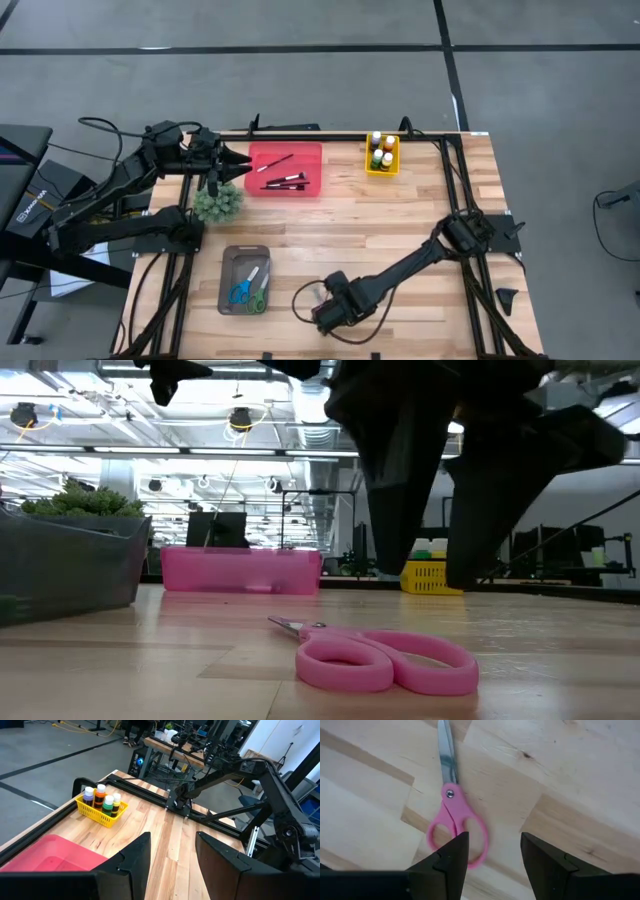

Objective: Pick & Place Paint Supplies
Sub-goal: Put the pink scissors into the black bin

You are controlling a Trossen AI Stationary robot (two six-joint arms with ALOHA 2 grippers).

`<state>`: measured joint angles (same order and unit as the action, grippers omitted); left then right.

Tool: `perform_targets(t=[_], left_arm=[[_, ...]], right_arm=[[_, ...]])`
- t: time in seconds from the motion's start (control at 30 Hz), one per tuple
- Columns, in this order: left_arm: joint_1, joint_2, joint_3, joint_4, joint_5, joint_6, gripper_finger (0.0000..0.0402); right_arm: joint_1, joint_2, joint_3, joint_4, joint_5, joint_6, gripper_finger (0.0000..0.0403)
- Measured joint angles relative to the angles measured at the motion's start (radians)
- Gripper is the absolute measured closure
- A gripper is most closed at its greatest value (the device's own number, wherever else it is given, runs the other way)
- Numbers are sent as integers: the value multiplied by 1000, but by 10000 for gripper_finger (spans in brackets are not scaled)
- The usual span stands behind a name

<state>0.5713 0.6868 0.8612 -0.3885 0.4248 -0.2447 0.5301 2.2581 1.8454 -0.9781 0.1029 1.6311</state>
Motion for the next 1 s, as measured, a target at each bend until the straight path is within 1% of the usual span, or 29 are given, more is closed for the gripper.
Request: perform_targets(t=[0.17,0.3,0.43,0.73,0.93,1.0], left_arm=[[0,0,0,0,0,0,252],[0,0,0,0,0,0,252],[0,0,0,0,0,0,252],[0,0,0,0,0,0,252],[0,0,0,0,-1,0,252],[0,0,-1,-1,-1,0,252]], right_arm=[[-11,0,0,50,-24,-69,228],[-9,0,0,42,-27,-72,228],[-7,26,-2,35,-36,-103,228],[-16,25,-1,23,-36,-157,228],[-23,76,6,83,-117,-196,228],[-23,78,4,77,-118,-185,228]])
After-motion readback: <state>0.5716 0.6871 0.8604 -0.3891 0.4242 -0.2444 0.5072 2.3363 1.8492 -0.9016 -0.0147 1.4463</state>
